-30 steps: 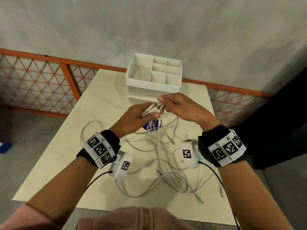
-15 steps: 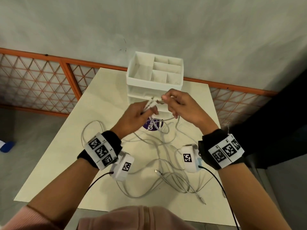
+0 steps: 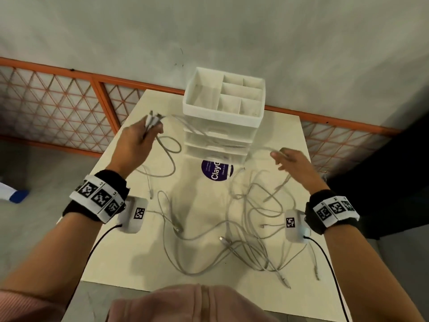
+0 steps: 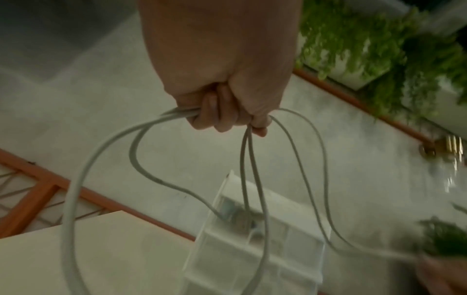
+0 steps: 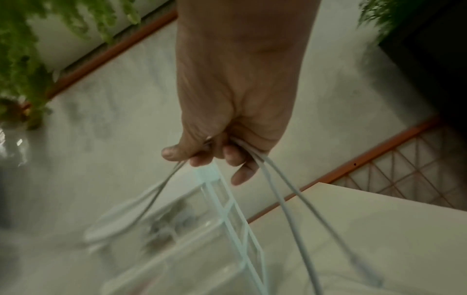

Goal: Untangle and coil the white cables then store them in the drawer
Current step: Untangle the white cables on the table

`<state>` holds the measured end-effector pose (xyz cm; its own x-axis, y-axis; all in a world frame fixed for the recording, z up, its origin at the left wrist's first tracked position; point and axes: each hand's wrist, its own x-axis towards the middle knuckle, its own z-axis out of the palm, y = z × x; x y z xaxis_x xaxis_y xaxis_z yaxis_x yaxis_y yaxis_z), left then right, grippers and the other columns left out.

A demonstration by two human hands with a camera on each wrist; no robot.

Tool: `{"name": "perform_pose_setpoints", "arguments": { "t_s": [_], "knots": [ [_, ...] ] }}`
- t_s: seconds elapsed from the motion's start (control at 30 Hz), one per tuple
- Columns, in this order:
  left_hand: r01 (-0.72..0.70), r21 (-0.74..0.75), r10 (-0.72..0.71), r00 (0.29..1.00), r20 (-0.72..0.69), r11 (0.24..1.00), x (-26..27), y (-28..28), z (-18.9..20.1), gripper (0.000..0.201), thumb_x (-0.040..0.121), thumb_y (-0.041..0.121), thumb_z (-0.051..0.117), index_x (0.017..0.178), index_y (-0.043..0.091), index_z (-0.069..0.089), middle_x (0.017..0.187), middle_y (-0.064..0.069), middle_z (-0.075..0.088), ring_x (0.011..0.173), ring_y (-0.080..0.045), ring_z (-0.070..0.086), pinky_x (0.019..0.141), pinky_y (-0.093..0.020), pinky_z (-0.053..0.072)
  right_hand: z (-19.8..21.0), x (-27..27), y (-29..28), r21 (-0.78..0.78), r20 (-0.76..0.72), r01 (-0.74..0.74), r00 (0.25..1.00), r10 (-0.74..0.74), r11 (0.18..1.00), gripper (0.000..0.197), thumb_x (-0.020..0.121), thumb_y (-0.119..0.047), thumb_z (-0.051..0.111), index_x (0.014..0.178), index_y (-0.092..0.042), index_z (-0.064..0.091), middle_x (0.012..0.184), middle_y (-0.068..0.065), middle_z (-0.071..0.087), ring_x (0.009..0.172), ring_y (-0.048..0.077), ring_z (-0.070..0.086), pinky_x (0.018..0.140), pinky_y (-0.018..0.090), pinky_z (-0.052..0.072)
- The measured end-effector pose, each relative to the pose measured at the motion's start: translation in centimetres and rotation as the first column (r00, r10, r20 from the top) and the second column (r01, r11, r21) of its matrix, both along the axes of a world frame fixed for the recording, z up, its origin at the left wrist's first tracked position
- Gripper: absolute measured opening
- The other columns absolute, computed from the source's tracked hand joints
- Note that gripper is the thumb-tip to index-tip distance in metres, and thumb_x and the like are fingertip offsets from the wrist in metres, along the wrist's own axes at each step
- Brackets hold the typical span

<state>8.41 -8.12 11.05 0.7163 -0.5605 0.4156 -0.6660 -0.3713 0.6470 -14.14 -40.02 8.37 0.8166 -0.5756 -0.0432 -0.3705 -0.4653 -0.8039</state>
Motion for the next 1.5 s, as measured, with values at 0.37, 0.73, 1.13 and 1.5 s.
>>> {"name": "perform_pose_setpoints", "arguments": {
  "t_s": [0.37, 0.73, 1.13, 1.5],
  "knots": [
    [-0.112, 0.322, 0.055, 0.982, 0.181, 0.94, 0.9, -1.2, -4.1, 0.03, 0.097, 0.037, 0.04, 0.11, 0.013, 0.053, 0.077, -0.019, 0.068, 0.069, -0.043, 0.062, 0.056, -0.041, 0.045, 0.5, 0.3, -4.8, -0.149, 0.137, 0.225, 0.969, -0.205, 0.963, 0.039, 0.099, -0.033, 0.039, 0.101, 0.0, 0.059, 0.101, 0.012, 0.06, 0.099, 0.026, 0.055, 0.082, 0.026, 0.043],
    [-0.133, 0.496, 0.015, 0.972, 0.234, 0.858, 1.2, -4.1, -6.1, 0.041, 0.093, 0.042, 0.042, 0.103, 0.008, 0.063, 0.065, -0.027, 0.063, 0.056, -0.043, 0.06, 0.047, -0.03, 0.029, -2.8, 1.5, -6.7, -0.293, 0.024, 0.219, 0.975, -0.222, 0.931, 0.017, 0.085, -0.029, 0.067, 0.087, -0.012, 0.066, 0.099, 0.012, 0.063, 0.092, 0.023, 0.058, 0.082, 0.037, 0.044],
    [-0.053, 0.717, -0.076, 0.986, 0.146, 0.695, -2.0, -7.8, -8.2, 0.027, 0.097, 0.03, 0.043, 0.109, 0.012, 0.06, 0.095, -0.021, 0.065, 0.084, -0.04, 0.062, 0.064, -0.035, 0.034, -13.1, 4.5, 5.9, -0.076, -0.486, -0.271, 0.851, 0.201, 0.96, 0.038, 0.082, -0.019, 0.07, 0.115, -0.008, 0.055, 0.104, 0.007, 0.061, 0.101, 0.022, 0.052, 0.093, 0.038, 0.035],
    [0.274, 0.447, -0.086, 0.914, -0.397, 0.851, -3.3, -7.1, -5.8, 0.02, 0.086, 0.031, 0.065, 0.083, 0.013, 0.055, 0.063, 0.001, 0.051, 0.068, -0.025, 0.052, 0.058, -0.03, 0.032, -2.6, 4.1, 7.1, 0.25, -0.414, -0.38, 0.789, 0.453, 0.891, 0.017, 0.093, -0.026, 0.055, 0.09, -0.011, 0.061, 0.088, 0.005, 0.065, 0.077, 0.011, 0.06, 0.072, 0.019, 0.042]
  ]
}}
